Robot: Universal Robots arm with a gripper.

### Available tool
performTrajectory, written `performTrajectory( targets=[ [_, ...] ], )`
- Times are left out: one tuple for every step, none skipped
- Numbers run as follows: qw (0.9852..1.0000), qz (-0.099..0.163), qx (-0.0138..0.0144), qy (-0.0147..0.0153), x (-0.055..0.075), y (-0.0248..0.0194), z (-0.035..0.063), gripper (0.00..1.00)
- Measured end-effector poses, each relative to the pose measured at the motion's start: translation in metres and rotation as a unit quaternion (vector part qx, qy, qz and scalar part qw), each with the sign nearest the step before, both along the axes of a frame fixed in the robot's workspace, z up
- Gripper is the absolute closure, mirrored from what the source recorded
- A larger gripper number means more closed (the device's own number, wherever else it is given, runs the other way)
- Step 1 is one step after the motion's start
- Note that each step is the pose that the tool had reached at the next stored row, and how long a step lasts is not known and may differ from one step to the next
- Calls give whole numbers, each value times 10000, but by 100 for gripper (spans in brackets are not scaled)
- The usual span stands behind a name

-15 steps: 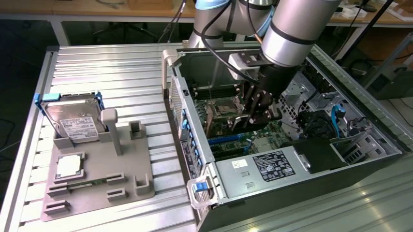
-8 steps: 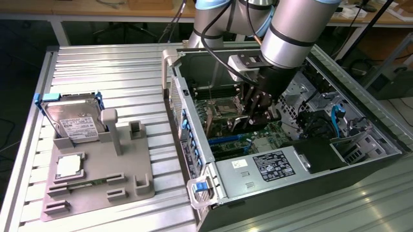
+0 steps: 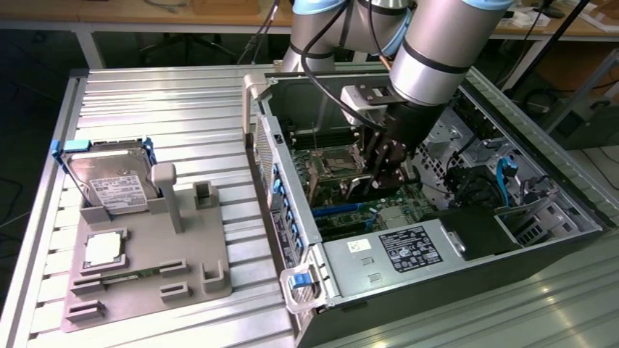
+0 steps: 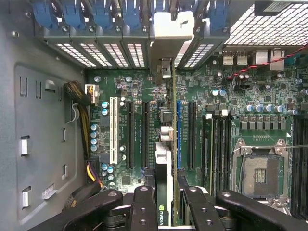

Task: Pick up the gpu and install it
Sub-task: 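Insert the gpu into the slot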

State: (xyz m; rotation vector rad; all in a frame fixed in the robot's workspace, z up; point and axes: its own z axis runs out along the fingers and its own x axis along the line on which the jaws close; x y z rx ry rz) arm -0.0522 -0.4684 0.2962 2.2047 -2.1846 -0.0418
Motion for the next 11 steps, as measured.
performTrajectory(
  targets=[
    [10000, 0, 0, 0, 0, 0, -5, 73],
    [10000, 0, 0, 0, 0, 0, -8, 73],
    [10000, 0, 0, 0, 0, 0, -15, 73],
    [10000, 0, 0, 0, 0, 0, -21, 73],
    [10000, 0, 0, 0, 0, 0, -24, 73],
    [10000, 0, -1, 0, 0, 0, -25, 73],
    [10000, 0, -1, 0, 0, 0, -28, 73],
    [10000, 0, 0, 0, 0, 0, -31, 73],
    [10000, 0, 0, 0, 0, 0, -34, 73],
    [10000, 0, 0, 0, 0, 0, -37, 73],
    [10000, 0, 0, 0, 0, 0, -41, 73]
  ],
)
